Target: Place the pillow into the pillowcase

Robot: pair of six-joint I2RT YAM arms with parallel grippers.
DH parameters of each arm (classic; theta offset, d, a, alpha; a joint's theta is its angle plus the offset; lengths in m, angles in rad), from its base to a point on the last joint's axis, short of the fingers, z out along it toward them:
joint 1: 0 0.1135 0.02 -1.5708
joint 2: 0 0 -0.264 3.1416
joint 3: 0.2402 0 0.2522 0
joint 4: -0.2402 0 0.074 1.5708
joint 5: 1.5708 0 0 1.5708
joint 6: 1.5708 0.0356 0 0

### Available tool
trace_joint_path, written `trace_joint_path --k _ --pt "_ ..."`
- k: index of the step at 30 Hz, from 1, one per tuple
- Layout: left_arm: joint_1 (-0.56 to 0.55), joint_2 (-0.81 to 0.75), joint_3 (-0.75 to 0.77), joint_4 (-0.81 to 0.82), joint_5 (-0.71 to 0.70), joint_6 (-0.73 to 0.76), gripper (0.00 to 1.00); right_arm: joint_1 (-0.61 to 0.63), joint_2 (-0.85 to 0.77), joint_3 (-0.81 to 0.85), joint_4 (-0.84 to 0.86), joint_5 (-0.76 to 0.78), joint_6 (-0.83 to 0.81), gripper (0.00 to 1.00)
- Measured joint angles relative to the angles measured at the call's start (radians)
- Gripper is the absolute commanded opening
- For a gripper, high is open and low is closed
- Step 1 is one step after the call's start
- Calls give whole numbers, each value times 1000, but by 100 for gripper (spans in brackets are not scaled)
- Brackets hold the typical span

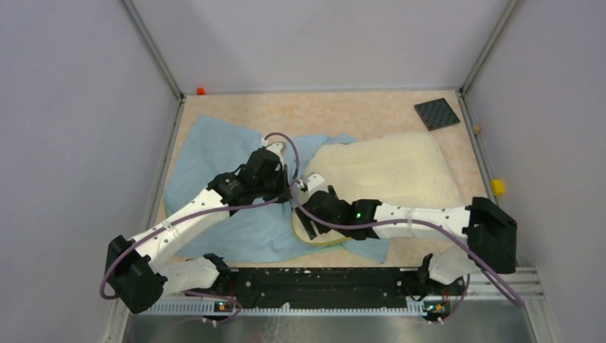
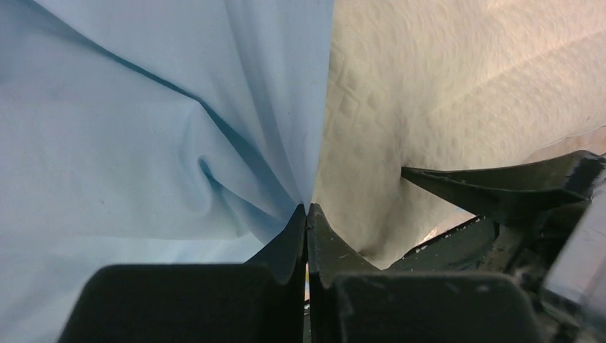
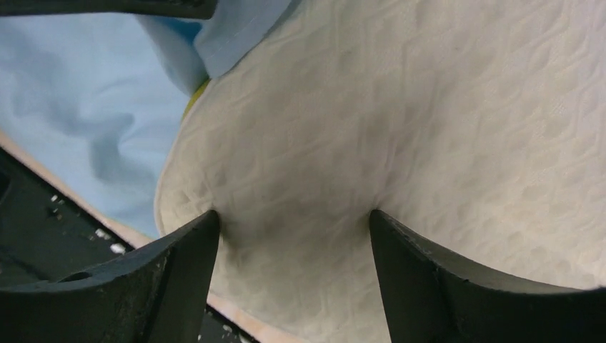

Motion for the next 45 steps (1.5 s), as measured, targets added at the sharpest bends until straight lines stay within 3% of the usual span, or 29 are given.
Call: trace_joint_path --k 1,4,9,13,18,27,32,38,39,42,45 --pt "0 0 0 -2 0 -2 0 3 22 0 13 18 3 59" --pt "0 0 0 -7 0 -2 0 3 70 2 30 78 16 0" --pt "2 -2 0 -22 8 15 0 -14 81 69 -41 145 38 0" --pt "2 -5 0 -24 40 62 0 -87 46 116 -76 98 40 0" --pt "3 -8 35 -39 154 176 0 -219 19 176 -95 -33 50 0" --pt "6 -55 172 -101 394 353 0 -285 147 249 -102 -151 122 0" --pt "14 -97 193 -90 414 343 0 -282 195 196 -21 -182 185 0" --pt "86 -68 197 8 400 217 0 -261 173 103 113 -170 249 0" --pt "90 -53 196 28 393 197 0 -256 161 93 130 -170 251 2" --pt "92 20 179 107 375 152 1 -245 118 88 141 -157 258 31" --pt "92 122 173 140 385 132 3 -246 61 89 103 -108 273 52"
